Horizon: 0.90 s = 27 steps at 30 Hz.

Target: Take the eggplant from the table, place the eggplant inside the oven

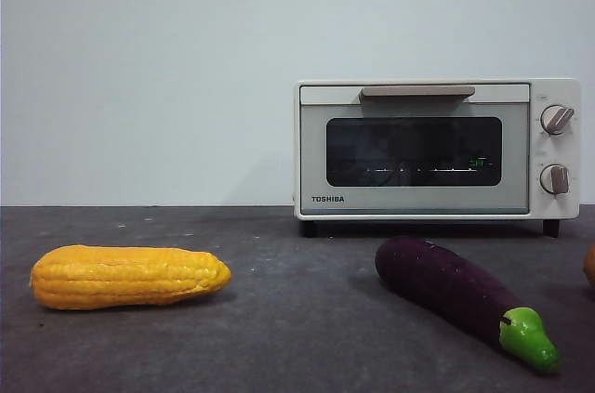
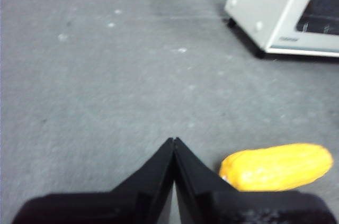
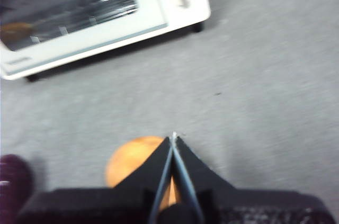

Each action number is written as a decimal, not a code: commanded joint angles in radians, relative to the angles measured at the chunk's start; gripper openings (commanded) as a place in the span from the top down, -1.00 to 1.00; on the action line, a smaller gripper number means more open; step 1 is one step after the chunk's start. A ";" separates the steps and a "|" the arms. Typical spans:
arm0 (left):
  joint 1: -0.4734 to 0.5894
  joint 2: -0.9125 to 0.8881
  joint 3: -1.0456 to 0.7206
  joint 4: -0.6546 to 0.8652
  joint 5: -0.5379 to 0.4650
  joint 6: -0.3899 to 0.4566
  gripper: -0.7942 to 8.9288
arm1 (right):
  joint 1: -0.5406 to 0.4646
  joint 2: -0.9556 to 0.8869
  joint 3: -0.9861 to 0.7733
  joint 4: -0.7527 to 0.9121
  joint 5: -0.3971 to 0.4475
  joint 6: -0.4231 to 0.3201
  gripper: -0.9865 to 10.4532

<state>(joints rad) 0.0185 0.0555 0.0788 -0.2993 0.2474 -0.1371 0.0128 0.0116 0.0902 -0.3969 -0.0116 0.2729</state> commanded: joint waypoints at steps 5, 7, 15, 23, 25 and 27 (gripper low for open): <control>0.000 0.074 0.151 0.008 0.029 -0.055 0.85 | -0.001 0.002 0.117 0.007 -0.046 0.069 0.84; 0.000 0.137 0.219 0.008 0.069 -0.054 0.85 | -0.001 0.026 0.188 0.007 -0.049 0.068 0.84; -0.008 0.433 0.529 0.006 0.256 -0.054 0.85 | -0.001 0.307 0.534 -0.055 -0.177 -0.021 0.84; -0.052 0.635 0.809 -0.080 0.349 -0.035 0.85 | -0.001 0.558 0.895 -0.302 -0.210 -0.160 0.84; -0.072 0.683 0.879 -0.105 0.364 -0.034 0.85 | 0.000 0.610 0.983 -0.363 -0.230 -0.182 0.84; -0.094 0.729 0.950 -0.135 0.375 -0.021 0.85 | 0.000 0.659 1.070 -0.424 -0.251 -0.200 0.84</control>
<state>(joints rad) -0.0685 0.7773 1.0077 -0.4316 0.6151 -0.1799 0.0128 0.6571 1.1210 -0.8059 -0.2546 0.1101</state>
